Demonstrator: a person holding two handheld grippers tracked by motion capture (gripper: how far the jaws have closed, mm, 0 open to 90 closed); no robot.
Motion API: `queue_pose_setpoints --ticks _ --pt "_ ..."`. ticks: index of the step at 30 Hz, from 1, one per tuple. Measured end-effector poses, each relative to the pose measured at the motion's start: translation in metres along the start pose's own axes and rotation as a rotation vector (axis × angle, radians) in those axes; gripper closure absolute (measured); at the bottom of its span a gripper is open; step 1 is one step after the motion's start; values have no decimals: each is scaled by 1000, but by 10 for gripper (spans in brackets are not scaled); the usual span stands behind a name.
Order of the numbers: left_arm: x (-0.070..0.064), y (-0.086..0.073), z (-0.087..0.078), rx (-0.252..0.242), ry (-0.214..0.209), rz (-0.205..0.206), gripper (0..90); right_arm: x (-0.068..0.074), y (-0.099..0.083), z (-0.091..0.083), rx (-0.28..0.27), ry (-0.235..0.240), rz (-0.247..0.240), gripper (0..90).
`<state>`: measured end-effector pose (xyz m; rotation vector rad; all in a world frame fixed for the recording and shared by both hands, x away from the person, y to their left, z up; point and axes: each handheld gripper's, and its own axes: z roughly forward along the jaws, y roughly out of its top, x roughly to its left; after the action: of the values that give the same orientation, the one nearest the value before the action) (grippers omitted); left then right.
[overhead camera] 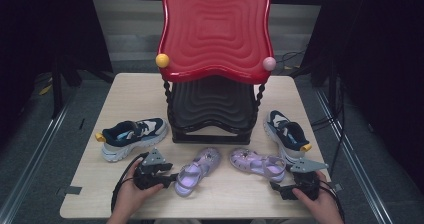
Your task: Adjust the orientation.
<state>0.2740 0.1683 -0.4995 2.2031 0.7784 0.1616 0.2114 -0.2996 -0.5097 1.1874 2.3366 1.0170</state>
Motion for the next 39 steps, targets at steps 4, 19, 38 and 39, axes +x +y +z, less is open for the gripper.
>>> queue_pose_setpoints --ticks 4,19,38,39 --pt "-1 0 0 1 -7 1 514 0 0 0 0 0 0 138" --pt "-11 3 3 15 -20 32 487 0 0 0 0 0 0 138" --pt "-4 6 -6 -9 50 9 403 0 0 0 0 0 0 138" --pt "-4 6 -6 -9 50 9 401 0 0 0 0 0 0 138"
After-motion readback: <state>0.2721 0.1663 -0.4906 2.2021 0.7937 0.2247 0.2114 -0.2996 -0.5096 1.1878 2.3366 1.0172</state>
